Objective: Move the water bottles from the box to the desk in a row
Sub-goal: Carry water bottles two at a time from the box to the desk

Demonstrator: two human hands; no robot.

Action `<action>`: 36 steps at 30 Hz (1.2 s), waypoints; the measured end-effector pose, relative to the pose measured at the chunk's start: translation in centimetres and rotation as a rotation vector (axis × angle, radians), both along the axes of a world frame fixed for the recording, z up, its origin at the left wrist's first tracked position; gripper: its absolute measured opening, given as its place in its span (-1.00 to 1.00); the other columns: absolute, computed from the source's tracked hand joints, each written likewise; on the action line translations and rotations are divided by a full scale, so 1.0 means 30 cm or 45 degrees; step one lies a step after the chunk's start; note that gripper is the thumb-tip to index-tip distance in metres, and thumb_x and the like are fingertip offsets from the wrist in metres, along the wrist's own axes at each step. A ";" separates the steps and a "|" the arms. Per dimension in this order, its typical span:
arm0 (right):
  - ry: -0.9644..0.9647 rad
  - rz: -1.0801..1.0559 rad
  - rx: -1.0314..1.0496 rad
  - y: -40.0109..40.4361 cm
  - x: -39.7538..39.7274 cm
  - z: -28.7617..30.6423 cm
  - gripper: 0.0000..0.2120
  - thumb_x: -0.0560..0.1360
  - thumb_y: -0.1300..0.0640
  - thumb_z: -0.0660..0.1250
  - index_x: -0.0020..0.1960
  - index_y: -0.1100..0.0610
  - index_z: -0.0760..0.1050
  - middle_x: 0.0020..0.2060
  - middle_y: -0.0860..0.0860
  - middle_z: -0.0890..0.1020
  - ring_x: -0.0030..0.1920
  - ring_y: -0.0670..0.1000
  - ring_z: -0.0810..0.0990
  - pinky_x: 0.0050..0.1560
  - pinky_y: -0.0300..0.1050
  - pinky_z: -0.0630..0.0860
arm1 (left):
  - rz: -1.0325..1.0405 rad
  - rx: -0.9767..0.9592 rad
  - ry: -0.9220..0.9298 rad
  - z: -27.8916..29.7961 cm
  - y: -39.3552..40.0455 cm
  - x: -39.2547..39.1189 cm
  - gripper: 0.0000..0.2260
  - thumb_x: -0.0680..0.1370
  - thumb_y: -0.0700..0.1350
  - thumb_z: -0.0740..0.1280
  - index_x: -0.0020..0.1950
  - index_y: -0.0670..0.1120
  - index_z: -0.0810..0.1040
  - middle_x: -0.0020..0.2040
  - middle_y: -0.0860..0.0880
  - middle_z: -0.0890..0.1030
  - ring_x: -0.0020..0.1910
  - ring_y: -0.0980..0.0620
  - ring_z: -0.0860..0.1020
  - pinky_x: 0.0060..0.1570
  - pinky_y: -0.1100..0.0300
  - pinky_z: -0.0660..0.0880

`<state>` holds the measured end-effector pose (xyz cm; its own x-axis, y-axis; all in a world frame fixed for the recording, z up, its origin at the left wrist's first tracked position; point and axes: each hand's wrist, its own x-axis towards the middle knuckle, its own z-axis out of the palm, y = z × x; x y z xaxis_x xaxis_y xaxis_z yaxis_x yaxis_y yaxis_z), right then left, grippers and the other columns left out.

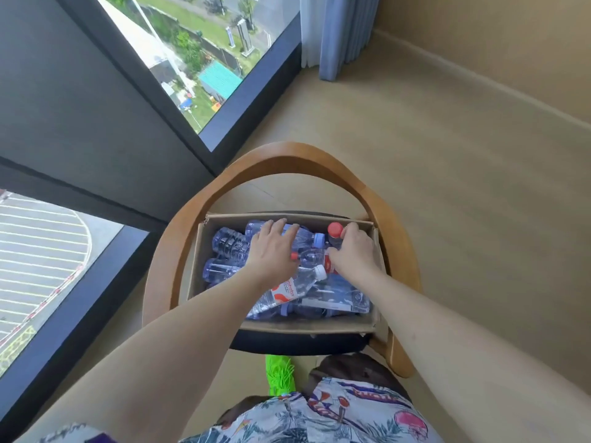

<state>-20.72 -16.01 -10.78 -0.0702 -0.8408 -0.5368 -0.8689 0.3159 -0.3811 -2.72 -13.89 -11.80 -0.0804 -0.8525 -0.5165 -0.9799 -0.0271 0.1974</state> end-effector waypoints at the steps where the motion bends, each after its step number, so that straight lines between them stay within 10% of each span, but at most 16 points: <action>1: 0.018 0.018 0.002 0.000 0.006 -0.008 -0.68 0.52 0.03 0.41 0.20 0.11 0.44 0.10 0.09 0.61 0.12 0.18 0.58 -0.08 -0.04 0.43 | -0.007 0.007 -0.004 -0.008 -0.006 0.008 -0.35 0.59 0.08 0.35 0.62 0.02 0.18 0.63 -0.12 0.18 0.60 -0.21 0.09 0.51 -0.17 0.21; 11: 0.004 0.189 0.117 0.007 0.073 -0.076 -0.76 0.54 -0.02 0.42 0.10 0.12 0.55 -0.03 0.08 0.63 -0.02 0.13 0.59 -0.16 -0.07 0.40 | -0.247 0.021 -0.133 -0.068 -0.092 0.030 -0.28 0.52 -0.05 0.41 0.62 0.00 0.18 0.56 -0.07 0.30 0.55 -0.14 0.23 0.56 -0.19 0.07; 18: -0.016 0.250 0.199 0.003 0.077 -0.090 -0.86 0.52 0.01 0.40 0.01 0.04 0.52 -0.01 0.06 0.62 0.04 0.14 0.58 -0.09 -0.06 0.44 | -0.463 -0.085 -0.316 -0.089 -0.069 0.083 -0.49 0.45 -0.09 0.48 0.37 0.03 0.44 0.25 -0.04 0.43 0.27 -0.11 0.38 0.24 -0.10 0.38; 27: -0.059 0.385 0.185 -0.003 0.200 -0.055 -0.79 0.55 0.00 0.39 0.10 0.09 0.59 0.05 0.12 0.66 0.10 0.19 0.60 -0.03 -0.02 0.50 | 0.445 -0.001 0.094 -0.049 -0.025 0.303 -0.42 0.43 0.10 0.45 0.43 0.02 0.44 0.25 -0.14 0.43 0.24 -0.19 0.38 0.21 -0.05 0.42; 32: -0.066 0.495 0.206 -0.019 0.282 -0.054 -0.79 0.54 0.07 0.36 0.15 0.10 0.56 0.08 0.12 0.64 0.09 0.19 0.59 -0.01 -0.01 0.53 | 0.695 -0.029 0.303 -0.011 -0.007 0.360 -0.48 0.33 0.11 0.42 0.28 0.12 0.48 -0.10 0.06 0.61 -0.21 0.07 0.56 -0.31 0.19 0.38; 36: -0.053 0.556 0.210 -0.004 0.326 -0.068 -0.83 0.52 0.11 0.36 0.10 0.11 0.56 0.03 0.11 0.63 -0.02 0.15 0.58 -0.13 -0.05 0.49 | 0.864 -0.015 0.334 0.006 0.024 0.370 -0.62 0.28 0.15 0.38 0.06 0.13 0.45 -0.25 0.09 0.59 -0.29 0.08 0.56 -0.37 0.18 0.42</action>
<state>-10.93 -16.14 -12.81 0.2955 -0.6903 -0.6605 -0.9189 -0.0163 -0.3941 8.38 -13.17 -11.62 0.3479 -0.7642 -0.5431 -0.6685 -0.6084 0.4278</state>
